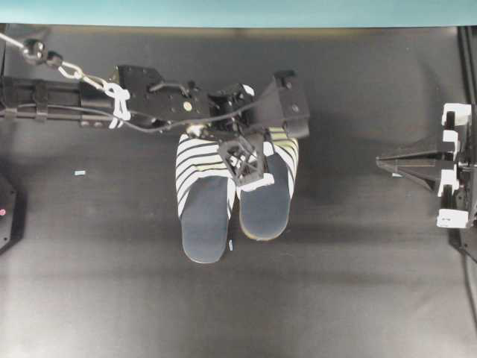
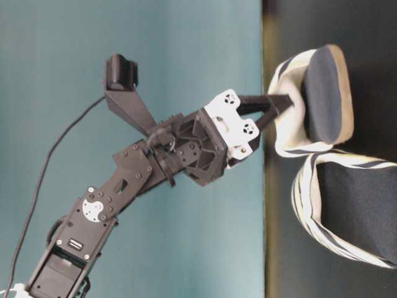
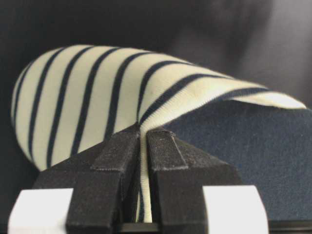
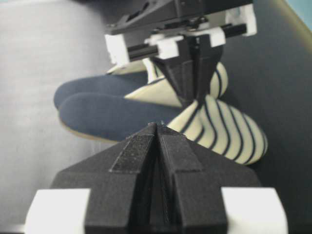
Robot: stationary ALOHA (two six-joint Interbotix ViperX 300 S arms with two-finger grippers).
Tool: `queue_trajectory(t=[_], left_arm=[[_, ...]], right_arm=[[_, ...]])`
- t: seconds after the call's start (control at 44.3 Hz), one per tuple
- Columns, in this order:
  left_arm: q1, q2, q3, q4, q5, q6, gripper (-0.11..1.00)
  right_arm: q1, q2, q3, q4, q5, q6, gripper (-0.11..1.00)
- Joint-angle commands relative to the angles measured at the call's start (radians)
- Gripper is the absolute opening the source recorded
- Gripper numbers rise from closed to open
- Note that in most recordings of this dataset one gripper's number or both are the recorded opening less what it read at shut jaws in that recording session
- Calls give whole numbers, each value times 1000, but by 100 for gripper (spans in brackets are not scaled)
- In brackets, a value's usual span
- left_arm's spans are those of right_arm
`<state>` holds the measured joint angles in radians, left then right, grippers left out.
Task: Arrange the slippers with the left arm.
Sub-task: 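Rotate the right slipper parallel beside the left slipper, then open the left gripper and lift it off the slippers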
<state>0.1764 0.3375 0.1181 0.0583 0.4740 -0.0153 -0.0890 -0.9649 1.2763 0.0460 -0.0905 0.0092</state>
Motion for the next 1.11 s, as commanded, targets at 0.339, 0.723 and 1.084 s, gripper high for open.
queue_trajectory(t=[0.339,0.723,1.084], left_arm=[[-26,-9,-20,2,3,12,1],[-25,-9,-20,0,11,14,2],[-26,-29,-14,0,9,11,69]], right_arm=[[9,6,-8,3,-11,8,0],[12,6,-8,3,-17,8,0],[14,6,-6,2,-17,8,0]])
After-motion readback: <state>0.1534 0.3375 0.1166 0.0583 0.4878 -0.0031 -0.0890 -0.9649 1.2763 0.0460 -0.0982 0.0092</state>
